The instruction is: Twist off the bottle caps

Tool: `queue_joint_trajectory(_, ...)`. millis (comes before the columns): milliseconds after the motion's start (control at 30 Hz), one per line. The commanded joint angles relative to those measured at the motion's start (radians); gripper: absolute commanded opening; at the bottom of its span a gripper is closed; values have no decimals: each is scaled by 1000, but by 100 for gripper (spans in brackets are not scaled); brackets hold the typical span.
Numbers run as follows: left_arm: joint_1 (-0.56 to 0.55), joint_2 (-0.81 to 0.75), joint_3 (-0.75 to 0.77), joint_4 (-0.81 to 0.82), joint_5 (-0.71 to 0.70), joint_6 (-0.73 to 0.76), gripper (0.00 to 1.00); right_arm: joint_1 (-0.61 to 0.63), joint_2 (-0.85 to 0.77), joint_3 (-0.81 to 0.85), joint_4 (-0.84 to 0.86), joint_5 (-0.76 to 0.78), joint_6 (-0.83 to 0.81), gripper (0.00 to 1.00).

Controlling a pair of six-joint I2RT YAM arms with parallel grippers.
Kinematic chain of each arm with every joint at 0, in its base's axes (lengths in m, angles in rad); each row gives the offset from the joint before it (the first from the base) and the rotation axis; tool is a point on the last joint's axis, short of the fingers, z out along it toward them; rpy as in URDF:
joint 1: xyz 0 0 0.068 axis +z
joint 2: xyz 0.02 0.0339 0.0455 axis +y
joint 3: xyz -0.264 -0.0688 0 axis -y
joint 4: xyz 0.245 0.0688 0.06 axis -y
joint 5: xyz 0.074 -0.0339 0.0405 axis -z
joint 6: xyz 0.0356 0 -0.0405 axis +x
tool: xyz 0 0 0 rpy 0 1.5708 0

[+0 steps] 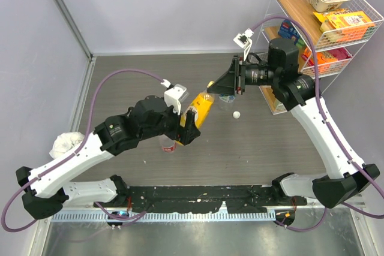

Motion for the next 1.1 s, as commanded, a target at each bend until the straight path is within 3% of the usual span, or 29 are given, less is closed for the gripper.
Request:
queue_joint_trajectory(0, -4, -16, -7, 38, 41, -10, 79, -8, -18, 9, 70, -16, 31, 2)
queue_joint_trajectory(133, -2, -18, -11, 35, 45, -11, 77, -14, -26, 0, 93, 10, 47, 1)
queue_joint_trajectory(267, -4, -27, -24, 29, 36, -16, 87, -18, -30, -12, 136, -3, 80, 2)
queue_joint_trajectory(633, -4, -56, -57, 24, 14, -13, 93, -26, -26, -22, 202, -25, 121, 1)
queue_joint_trajectory(767, -2, -56, -59, 30, 19, -16, 84, -26, -16, -22, 203, -20, 124, 2)
queue_joint_trajectory(933, -4, -48, -57, 33, 28, -8, 63, -28, -23, -31, 218, 13, 141, 4)
queue_joint_trajectory(1067, -2, -39, -59, 46, 42, -10, 53, -29, -19, -19, 235, 66, 172, 18)
